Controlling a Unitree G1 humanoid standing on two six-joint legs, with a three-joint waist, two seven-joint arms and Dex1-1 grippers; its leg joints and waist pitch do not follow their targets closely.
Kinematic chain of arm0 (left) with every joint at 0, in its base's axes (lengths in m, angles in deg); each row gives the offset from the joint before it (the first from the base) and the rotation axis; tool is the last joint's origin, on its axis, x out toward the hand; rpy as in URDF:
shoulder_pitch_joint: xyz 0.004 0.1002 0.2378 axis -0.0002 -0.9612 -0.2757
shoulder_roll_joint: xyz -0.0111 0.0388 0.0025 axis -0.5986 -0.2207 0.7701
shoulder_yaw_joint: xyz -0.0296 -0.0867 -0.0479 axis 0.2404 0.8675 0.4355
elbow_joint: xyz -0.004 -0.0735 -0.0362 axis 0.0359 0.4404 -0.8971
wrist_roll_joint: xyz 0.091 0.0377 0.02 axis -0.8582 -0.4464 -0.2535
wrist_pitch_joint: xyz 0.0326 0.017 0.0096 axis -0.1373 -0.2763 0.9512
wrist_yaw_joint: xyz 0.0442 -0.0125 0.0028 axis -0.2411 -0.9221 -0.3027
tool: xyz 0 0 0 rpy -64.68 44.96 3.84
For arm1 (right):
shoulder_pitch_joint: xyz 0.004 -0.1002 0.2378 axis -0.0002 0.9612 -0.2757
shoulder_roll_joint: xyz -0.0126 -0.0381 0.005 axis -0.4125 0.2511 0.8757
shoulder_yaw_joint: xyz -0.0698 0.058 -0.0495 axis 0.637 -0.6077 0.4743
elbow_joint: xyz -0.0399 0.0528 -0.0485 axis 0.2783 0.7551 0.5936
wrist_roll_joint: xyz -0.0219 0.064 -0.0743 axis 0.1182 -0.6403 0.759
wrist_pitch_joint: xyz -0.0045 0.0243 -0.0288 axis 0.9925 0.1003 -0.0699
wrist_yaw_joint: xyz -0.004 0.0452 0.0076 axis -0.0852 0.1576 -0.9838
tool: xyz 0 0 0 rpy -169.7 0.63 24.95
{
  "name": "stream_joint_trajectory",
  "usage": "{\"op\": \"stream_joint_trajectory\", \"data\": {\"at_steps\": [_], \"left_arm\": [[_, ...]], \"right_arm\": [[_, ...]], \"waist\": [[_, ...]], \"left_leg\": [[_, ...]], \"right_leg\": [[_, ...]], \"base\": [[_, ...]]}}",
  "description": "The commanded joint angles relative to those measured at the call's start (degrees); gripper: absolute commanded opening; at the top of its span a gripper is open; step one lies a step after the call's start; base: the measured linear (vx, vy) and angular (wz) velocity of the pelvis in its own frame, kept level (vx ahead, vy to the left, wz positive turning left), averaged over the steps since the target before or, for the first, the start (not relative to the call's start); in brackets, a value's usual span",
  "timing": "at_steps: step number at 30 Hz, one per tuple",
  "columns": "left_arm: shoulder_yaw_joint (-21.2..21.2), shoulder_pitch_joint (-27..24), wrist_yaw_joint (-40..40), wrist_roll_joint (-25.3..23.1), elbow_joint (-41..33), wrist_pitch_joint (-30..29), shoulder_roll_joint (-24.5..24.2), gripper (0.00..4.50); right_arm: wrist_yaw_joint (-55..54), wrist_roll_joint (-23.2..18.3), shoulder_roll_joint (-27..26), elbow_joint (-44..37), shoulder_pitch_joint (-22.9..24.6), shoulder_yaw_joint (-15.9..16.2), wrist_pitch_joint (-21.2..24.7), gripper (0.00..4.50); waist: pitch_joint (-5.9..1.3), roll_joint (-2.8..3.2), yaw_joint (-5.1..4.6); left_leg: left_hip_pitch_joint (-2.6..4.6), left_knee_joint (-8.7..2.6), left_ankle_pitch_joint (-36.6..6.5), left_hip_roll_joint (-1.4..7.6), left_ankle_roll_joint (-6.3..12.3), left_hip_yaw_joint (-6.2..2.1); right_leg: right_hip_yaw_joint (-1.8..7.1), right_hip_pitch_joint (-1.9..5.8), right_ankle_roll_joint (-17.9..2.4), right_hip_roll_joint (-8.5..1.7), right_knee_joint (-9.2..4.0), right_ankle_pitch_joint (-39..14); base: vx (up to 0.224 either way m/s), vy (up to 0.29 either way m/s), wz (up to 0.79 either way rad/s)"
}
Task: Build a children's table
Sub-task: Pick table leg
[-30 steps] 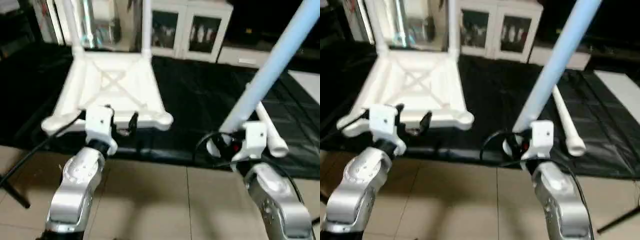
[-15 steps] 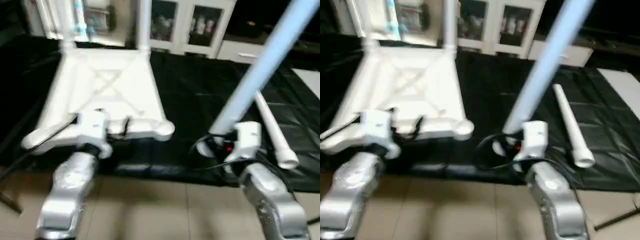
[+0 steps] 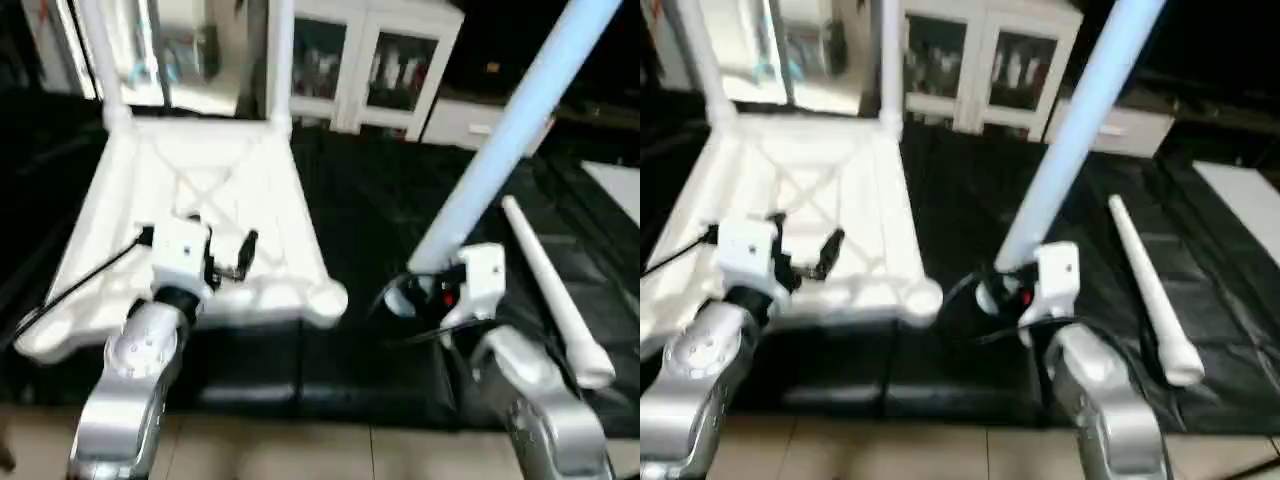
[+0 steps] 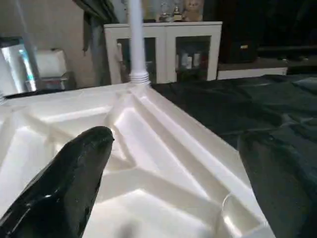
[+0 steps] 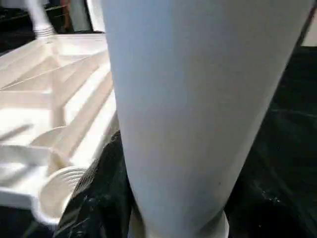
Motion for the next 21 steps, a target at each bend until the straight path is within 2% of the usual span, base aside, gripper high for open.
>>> {"op": "stream_joint_trajectory", "data": {"at_steps": [1, 2, 3, 4, 5, 6, 7, 8, 9, 10, 11, 12, 13, 14, 15, 16, 17, 18, 20, 21], "left_arm": [[-1.39, 0.72, 0.18, 0.1, -0.36, -0.41, 0.6, 4.5], [-1.38, 0.84, 0.17, 0.1, -0.27, -0.43, 0.57, 4.5], [-1.16, 0.89, 0.1, 0.31, -0.18, -0.31, 0.68, 4.5], [-0.5, 1.11, -0.09, 0.73, 0.03, -0.46, 0.76, 4.5], [-0.13, 1.21, -0.1, 0.86, 0.14, -0.81, 0.78, 4.5], [0.19, 1.32, 0.37, 0.8, 0.48, -0.65, 0.4, 4.5], [0.23, 1.33, 0.52, 0.73, 0.58, -0.56, 0.26, 4.5], [0.24, 1.35, 0.61, 0.71, 0.67, -0.5, 0.17, 4.5], [0.28, 1.4, 0.76, 0.86, 0.8, -0.6, 0.14, 4.5], [0.3, 1.45, 0.89, 1.02, 0.89, -0.68, 0.14, 4.5], [0.29, 1.53, 1.28, 1.23, 1.27, -0.78, 0.3, 4.5], [0.26, 1.53, 1.41, 1.32, 1.39, -0.8, 0.35, 4.5], [0.08, 1.63, 1.73, 1.7, 1.63, -0.57, 0.33, 4.5], [-0.2, 1.68, 2.24, 2.39, 1.85, -0.63, 0.32, 4.5], [-0.27, 1.7, 2.47, 2.64, 1.91, -0.85, 0.36, 4.5], [-0.47, 1.66, 3.09, 2.95, 2.01, -1.04, 0.25, 4.5], [-0.68, 1.59, 3.91, 3.42, 2.11, -1.03, 0.14, 4.5], [-1.01, 1.35, 6.41, 5.06, 2.06, -1.3, -0.28, 4.5], [-1.35, 1.34, 9.33, 6.76, 2.13, -2.03, -1.14, 4.5], [-2.05, 1.96, 14.8, 9.36, 2.82, -3.21, -3.11, 4.5]], "right_arm": [[0.09, -0.11, 1.03, -0.59, 0.38, -1.72, -0.43, 1.93], [0.15, -0.05, 1.04, -0.57, 0.4, -1.73, -0.44, 1.93], [0.15, 0.01, 1.05, -0.61, 0.43, -1.69, -0.46, 1.93], [0.22, 0.23, 1.22, -0.69, 0.48, -1.52, -0.54, 1.93], [0.26, 0.3, 1.42, -0.7, 0.49, -1.41, -0.63, 1.93], [0.38, 0.13, 1.79, -0.52, 0.38, -1.62, -0.74, 1.93], [0.41, 0.04, 1.87, -0.43, 0.32, -1.75, -0.76, 1.93], [0.44, 0.02, 1.93, -0.3, 0.28, -1.93, -0.83, 1.93], [0.48, 0.11, 2.05, -0.11, 0.21, -2.12, -1.0, 1.93], [0.49, 0.18, 2.14, -0.01, 0.17, -2.21, -1.11, 1.93], [0.45, -0.02, 2.26, 0.09, 0.05, -2.58, -1.18, 1.93], [0.44, -0.1, 2.29, 0.1, 0.02, -2.69, -1.18, 1.93], [0.49, -0.13, 2.33, 0.22, -0.13, -2.84, -1.2, 1.93], [0.58, -0.03, 2.46, 0.54, -0.41, -2.98, -1.33, 1.93], [0.62, 0.02, 2.55, 0.73, -0.56, -3.04, -1.4, 1.93], [0.71, -0.01, 2.62, 0.9, -0.75, -3.12, -1.49, 1.93], [0.87, -0.11, 2.7, 1.07, -0.95, -3.22, -1.58, 1.93], [1.69, -0.22, 3.27, 1.35, -1.36, -3.09, -1.75, 1.93], [2.76, -0.42, 4.03, 1.65, -1.78, -3.0, -1.83, 1.93], [5.27, -1.74, 5.32, 2.14, -2.68, -3.15, -1.09, 1.93]], "waist": [[-1.6, -1.69, 0.27], [-1.14, -1.63, 3.03], [-1.51, -1.94, 3.4], [-1.75, -1.25, 3.92], [-1.91, -1.07, 4.37], [-1.75, -0.1, 4.32], [-2.17, 1.94, 4.12], [-2.95, 2.26, 2.15], [-3.9, 2.42, 2.39], [-4.02, 2.11, 2.58], [-3.72, 1.86, 2.9], [-3.52, 1.68, 3.03], [-2.96, 2.06, 3.17], [-2.39, 2.13, 3.09], [-2.14, 2.11, 3.02], [-1.7, 2.35, 2.93], [-1.3, 2.11, 2.8], [-1.31, 2.11, 2.81], [-1.28, 2.19, 3.01], [-1.27, 1.83, 2.9]], "left_leg": [[0.04, -6.9, -13.65, 4.98, 12.4, -0.47], [0.1, 1.68, -10.82, 1.81, 6.53, 1.0], [-1.35, 3.43, -7.34, 2.29, 4.69, 0.07], [-4.25, 3.68, -2.61, 2.73, 1.78, -1.37], [-4.66, 1.12, 2.71, 3.46, 0.47, -1.79], [-4.25, -1.1, 6.1, 3.96, -0.15, -1.73], [-1.66, -5.5, 12.78, 5.62, 0.39, -1.16], [0.56, -4.64, 21.13, 7.52, 0.9, -2.83], [2.15, -3.35, 29.21, 7.4, 1.16, -3.35], [1.95, -1.85, 45.08, 6.18, 0.47, -3.14], [1.03, -1.96, 45.16, 5.08, -1.3, -2.14], [0.46, -2.33, 41.79, 4.9, -1.99, -1.82], [-0.65, -3.44, 30.96, 5.25, -3.64, -1.61], [-1.07, -4.48, 17.92, 5.87, -5.47, -1.55], [-1.16, -4.99, 11.7, 6.18, -6.16, -1.54], [-1.1, -5.81, 0.92, 6.65, -7.01, -1.53], [-1.15, -6.52, -6.75, 6.92, -6.79, -1.42], [-1.12, -6.65, -8.7, 6.99, -6.6, -1.32], [-0.98, -6.74, -9.95, 7.27, -5.37, -0.41], [-1.1, -6.75, -9.57, 7.37, -5.15, -0.11]], "right_leg": [[5.18, 2.71, -0.27, -4.56, -8.03, -0.54], [10.29, 4.6, -0.27, -11.05, -14.29, -36.06], [11.64, 6.15, -2.61, -12.22, -14.59, -42.53], [11.29, 9.06, -6.81, -11.63, -12.96, -38.13], [9.76, 8.89, -11.27, -9.11, -11.11, -21.37], [8.01, 8.16, -13.19, -7.28, -9.98, -12.91], [4.03, 5.11, -12.26, -3.25, -7.49, 2.17], [2.57, 2.79, -10.1, -1.39, -4.73, 12.65], [2.65, 1.79, -9.72, -1.76, -4.17, 18.38], [3.34, 1.46, -8.86, -1.81, -4.15, 27.31], [3.55, 2.15, -8.63, -2.02, -4.84, 27.55], [3.6, 2.66, -8.62, -2.27, -5.09, 26.5], [3.59, 3.63, -9.15, -3.12, -5.71, 21.26], [3.78, 4.11, -9.77, -3.96, -6.36, 15.08], [3.87, 4.3, -10.04, -4.26, -6.72, 12.12], [4.12, 4.31, -10.54, -4.77, -7.17, 6.82], [4.36, 4.35, -10.43, -5.11, -7.72, 1.06], [4.41, 4.31, -10.3, -5.23, -7.91, -1.41], [4.62, 3.68, -9.89, -5.39, -8.54, -5.75], [4.68, 3.65, -9.74, -5.32, -8.59, -5.94]], "base": [[0.076, -0.051, -0.01], [0.064, -0.088, 0.07], [0.087, -0.058, 0.0], [0.087, -0.058, 0.0], [0.102, 0.001, -0.03], [0.093, 0.038, 0.09], [0.093, 0.038, 0.09], [0.117, 0.076, 0.06], [0.103, 0.087, 0.04], [0.103, 0.087, 0.04], [0.044, 0.072, 0.08], [0.0, 0.0, 0.0], [0.0, 0.0, 0.0], [0.0, 0.0, 0.0], [-0.056, -0.002, 0.03], [-0.056, -0.002, 0.03], [-0.083, -0.016, 0.03], [-0.084, -0.028, 0.03], [-0.072, -0.033, 0.03], [0.0, 0.0, 0.0]]}}
